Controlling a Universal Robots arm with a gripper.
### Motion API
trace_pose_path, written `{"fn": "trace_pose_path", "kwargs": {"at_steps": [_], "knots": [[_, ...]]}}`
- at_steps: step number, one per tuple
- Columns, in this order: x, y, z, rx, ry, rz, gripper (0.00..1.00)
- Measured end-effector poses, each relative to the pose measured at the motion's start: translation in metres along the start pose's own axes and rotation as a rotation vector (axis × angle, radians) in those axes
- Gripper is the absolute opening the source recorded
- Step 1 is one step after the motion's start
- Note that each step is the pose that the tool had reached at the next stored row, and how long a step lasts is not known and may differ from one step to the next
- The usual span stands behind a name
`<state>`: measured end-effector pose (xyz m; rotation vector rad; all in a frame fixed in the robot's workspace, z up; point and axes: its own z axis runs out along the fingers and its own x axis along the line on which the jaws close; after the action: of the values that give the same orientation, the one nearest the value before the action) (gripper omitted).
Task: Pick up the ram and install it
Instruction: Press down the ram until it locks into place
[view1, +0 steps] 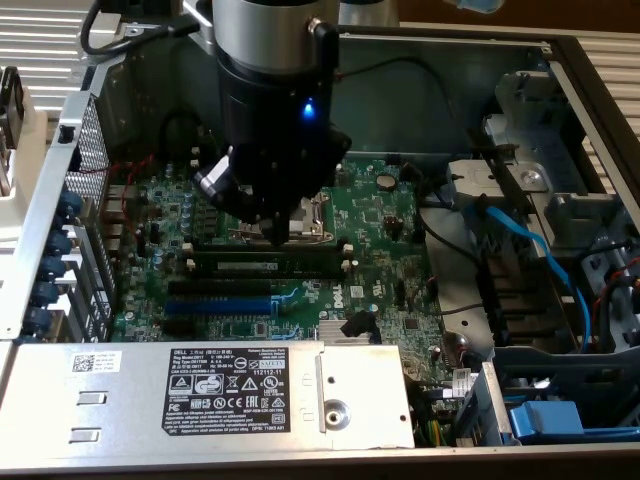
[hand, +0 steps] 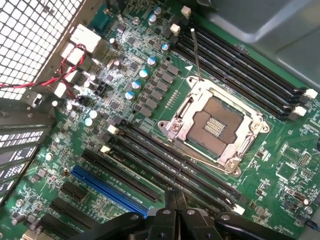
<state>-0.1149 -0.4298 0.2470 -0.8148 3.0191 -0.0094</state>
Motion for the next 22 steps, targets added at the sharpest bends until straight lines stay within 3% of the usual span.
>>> {"fn": "trace_pose_path", "kwargs": {"at_steps": [22], "knots": [[0.0,0.0,0.0,-0.0024,0.0118,0.254,0.1]]}}
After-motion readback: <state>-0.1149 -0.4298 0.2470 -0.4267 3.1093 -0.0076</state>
